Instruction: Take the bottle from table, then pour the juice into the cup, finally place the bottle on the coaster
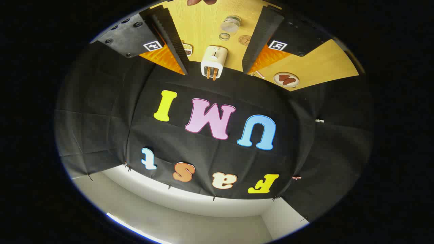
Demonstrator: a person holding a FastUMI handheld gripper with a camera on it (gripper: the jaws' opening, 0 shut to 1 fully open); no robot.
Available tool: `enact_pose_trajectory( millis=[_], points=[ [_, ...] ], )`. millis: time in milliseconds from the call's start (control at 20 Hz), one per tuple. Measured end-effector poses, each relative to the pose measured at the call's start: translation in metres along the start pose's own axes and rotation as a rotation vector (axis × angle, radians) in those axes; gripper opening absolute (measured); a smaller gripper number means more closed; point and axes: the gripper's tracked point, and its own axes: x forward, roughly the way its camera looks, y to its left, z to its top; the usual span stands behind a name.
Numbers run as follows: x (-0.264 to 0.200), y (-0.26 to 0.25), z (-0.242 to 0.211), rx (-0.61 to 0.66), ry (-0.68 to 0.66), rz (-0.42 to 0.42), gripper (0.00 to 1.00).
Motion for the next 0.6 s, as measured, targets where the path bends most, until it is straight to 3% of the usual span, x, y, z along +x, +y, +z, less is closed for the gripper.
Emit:
enact_pose_trajectory(
  millis=[600],
  points=[
    [-0.0062, 0.0002, -0.0064, 0.010, 0.002, 0.002, 0.97]
  ],
)
